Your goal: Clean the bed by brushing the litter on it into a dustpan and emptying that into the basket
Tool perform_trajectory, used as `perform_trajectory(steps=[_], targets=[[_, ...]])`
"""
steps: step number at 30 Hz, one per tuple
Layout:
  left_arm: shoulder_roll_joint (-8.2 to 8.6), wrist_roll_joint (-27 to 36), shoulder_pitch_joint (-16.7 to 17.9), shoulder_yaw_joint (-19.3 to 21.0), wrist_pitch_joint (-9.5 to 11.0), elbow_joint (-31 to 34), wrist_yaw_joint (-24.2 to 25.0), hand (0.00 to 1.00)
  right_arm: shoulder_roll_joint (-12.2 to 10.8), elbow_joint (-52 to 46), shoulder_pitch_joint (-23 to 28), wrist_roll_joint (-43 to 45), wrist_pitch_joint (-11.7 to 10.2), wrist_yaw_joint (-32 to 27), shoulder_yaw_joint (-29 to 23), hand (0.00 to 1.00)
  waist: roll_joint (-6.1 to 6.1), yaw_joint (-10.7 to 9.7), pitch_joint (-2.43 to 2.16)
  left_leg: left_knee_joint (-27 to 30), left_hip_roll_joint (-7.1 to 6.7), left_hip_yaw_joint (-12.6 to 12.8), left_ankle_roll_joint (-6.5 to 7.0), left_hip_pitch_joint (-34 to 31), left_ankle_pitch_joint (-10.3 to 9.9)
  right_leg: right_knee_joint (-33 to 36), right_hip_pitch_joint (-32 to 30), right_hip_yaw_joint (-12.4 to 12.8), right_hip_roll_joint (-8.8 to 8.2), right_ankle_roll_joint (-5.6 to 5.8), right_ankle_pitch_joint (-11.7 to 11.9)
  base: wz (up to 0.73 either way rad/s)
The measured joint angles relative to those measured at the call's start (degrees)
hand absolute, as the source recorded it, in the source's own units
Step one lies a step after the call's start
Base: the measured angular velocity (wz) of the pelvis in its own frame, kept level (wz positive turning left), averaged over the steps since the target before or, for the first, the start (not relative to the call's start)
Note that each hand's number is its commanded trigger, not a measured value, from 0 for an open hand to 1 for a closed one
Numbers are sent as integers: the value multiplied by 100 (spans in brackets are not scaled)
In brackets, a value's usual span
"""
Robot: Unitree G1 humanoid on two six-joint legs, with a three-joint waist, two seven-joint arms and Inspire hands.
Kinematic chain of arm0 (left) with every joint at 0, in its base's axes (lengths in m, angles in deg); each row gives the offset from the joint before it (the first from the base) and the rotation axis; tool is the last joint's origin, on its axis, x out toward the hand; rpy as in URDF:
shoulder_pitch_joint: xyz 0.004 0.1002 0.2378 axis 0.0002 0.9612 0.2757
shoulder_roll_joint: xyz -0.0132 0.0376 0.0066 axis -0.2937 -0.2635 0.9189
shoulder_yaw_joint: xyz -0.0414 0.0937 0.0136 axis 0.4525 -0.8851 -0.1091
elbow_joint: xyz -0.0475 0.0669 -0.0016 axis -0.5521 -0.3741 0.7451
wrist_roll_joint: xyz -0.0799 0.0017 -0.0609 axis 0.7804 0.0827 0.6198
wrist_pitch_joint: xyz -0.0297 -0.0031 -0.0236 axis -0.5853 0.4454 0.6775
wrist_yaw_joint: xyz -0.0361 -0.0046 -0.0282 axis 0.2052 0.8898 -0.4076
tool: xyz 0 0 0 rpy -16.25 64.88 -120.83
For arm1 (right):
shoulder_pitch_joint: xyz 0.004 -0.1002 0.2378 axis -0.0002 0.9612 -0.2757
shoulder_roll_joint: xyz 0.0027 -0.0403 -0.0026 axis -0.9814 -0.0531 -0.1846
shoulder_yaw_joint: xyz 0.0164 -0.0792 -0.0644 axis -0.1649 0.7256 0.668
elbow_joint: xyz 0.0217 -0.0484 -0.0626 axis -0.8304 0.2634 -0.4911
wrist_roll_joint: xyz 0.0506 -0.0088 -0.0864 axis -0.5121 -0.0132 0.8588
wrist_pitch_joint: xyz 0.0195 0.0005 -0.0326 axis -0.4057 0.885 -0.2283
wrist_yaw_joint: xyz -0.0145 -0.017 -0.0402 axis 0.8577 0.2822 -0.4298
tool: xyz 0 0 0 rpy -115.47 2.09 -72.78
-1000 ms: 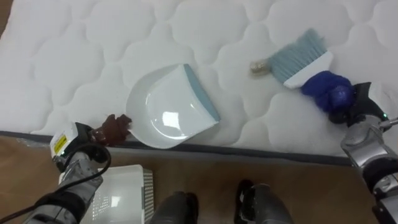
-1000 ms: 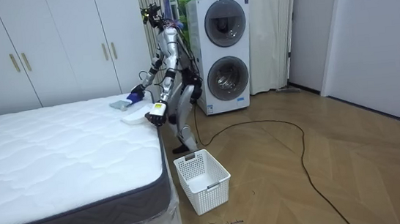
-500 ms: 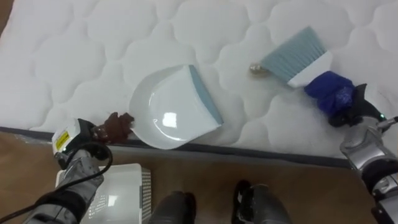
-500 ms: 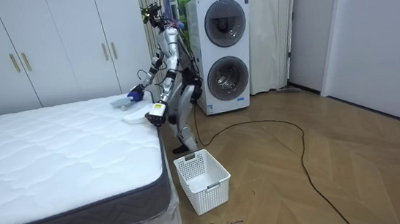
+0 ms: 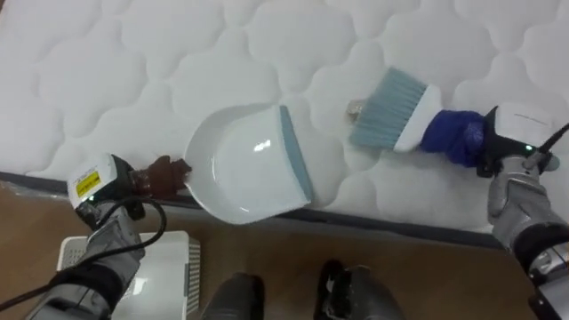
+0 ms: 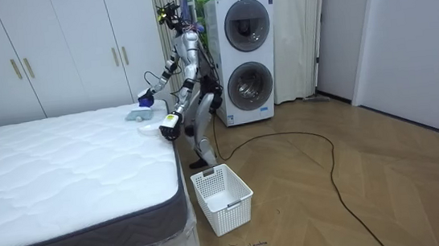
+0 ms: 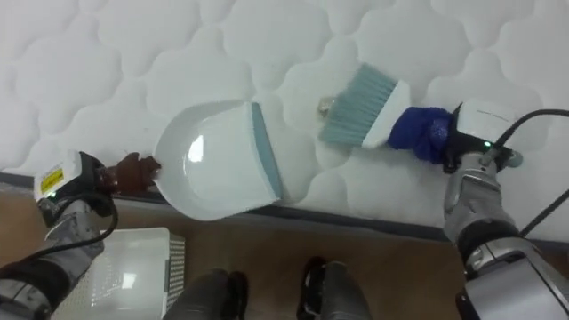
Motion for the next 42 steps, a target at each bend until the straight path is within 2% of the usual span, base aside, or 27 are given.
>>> perform_trajectory(steps=[2,8,12,16,20,22,23,30,42], targets=[[-94,-227,-4,-2,-30,67,-14,100,30,-19,-148,446,32,9,5,100,-84,-26,3,-15,-1,3,7,11,5,-17,9,-6,-17,-1,9,0],[-265,-721,-18,-14,-183,222,-17,100,209,-103,-444,1075,67,147,266,100,-263,-16,24,-81,27,-3,6,58,13,-120,73,-37,-11,0,24,0],[-334,-1103,-23,-7,-233,241,-22,100,216,-308,-452,1453,162,209,266,100,-268,-3,22,-196,114,-5,11,117,19,-396,205,-79,89,17,131,-7],[-428,-1345,-37,-5,-235,264,-194,100,229,-505,-534,1523,163,221,266,100,-345,-12,23,-256,117,6,31,114,34,-472,213,-63,118,44,167,-5],[-565,-1448,-124,13,-235,253,-339,100,229,-676,-606,1583,157,222,266,100,-512,-7,63,-218,150,5,38,88,38,-484,212,-108,124,44,166,0],[-591,-1457,-126,14,-235,254,-352,100,229,-760,-607,1693,158,225,266,100,-567,-9,65,-215,154,12,38,87,38,-495,222,-116,120,45,165,0],[-604,-1470,-128,18,-235,264,-354,100,228,-840,-606,1732,158,233,266,100,-598,-14,80,-215,160,14,38,89,38,-516,240,-151,111,44,166,0],[-640,-1599,-175,26,-235,266,-355,100,226,-900,-690,2202,157,346,275,100,-632,-1,80,-260,309,35,38,109,38,-778,401,-311,189,22,249,4],[-671,-1596,-175,15,-235,256,-248,100,241,-1254,-706,2663,181,450,324,100,-644,-16,75,-291,305,6,51,137,49,-833,473,-364,191,33,263,1]])
